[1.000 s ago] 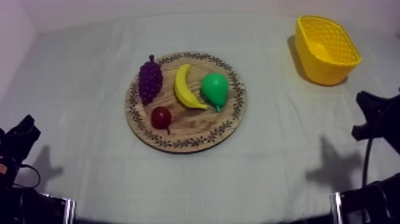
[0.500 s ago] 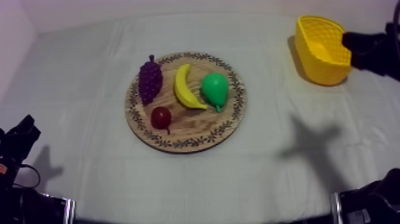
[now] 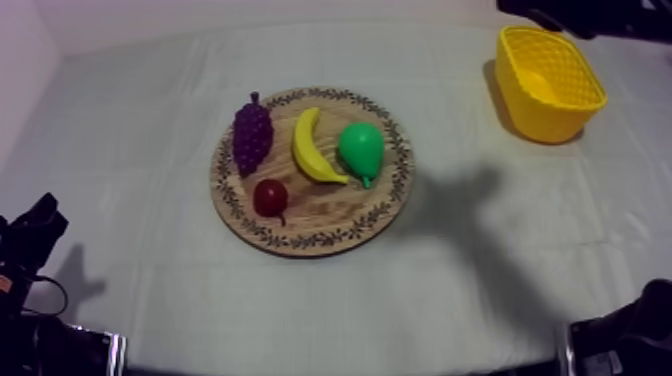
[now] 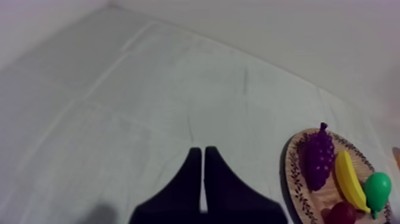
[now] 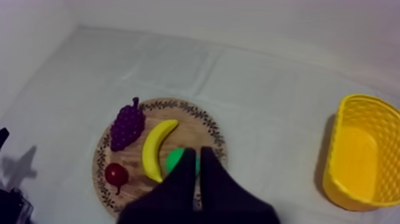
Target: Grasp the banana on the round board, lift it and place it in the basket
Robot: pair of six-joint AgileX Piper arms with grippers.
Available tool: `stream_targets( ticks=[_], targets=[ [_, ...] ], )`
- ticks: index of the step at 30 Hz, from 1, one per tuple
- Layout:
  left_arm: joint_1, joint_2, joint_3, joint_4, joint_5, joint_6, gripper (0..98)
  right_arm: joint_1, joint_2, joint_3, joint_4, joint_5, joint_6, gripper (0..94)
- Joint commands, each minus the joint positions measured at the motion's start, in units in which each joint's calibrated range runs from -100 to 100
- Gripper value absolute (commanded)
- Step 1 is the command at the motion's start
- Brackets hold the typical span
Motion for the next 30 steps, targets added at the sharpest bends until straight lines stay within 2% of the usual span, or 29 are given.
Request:
stream_targets(
  ticks=[1,7,16,24,30],
  targets=[
    [-0.01,-0.05,-0.01,-0.03,-0.01,-0.02,0.1,-1.94,5.21,-6.44,1.02,4.27,-1.39,0.7],
    [-0.01,-0.05,-0.01,-0.03,-0.01,-0.02,0.1,-5.86,14.82,-18.68,2.97,13.11,-4.09,0.8],
    [-0.01,-0.05,-0.01,-0.03,-0.01,-0.02,0.1,-9.72,26.36,-34.07,4.35,24.94,-6.91,0.8],
    [-0.01,-0.05,-0.01,-0.03,-0.01,-0.02,0.1,-11.98,33.2,-42.22,3.5,35.64,-8.59,0.7],
    [-0.01,-0.05,-0.01,-0.03,-0.01,-0.02,0.1,-12.93,36.98,-46.32,2.63,40.2,-8.42,0.5]
  ],
)
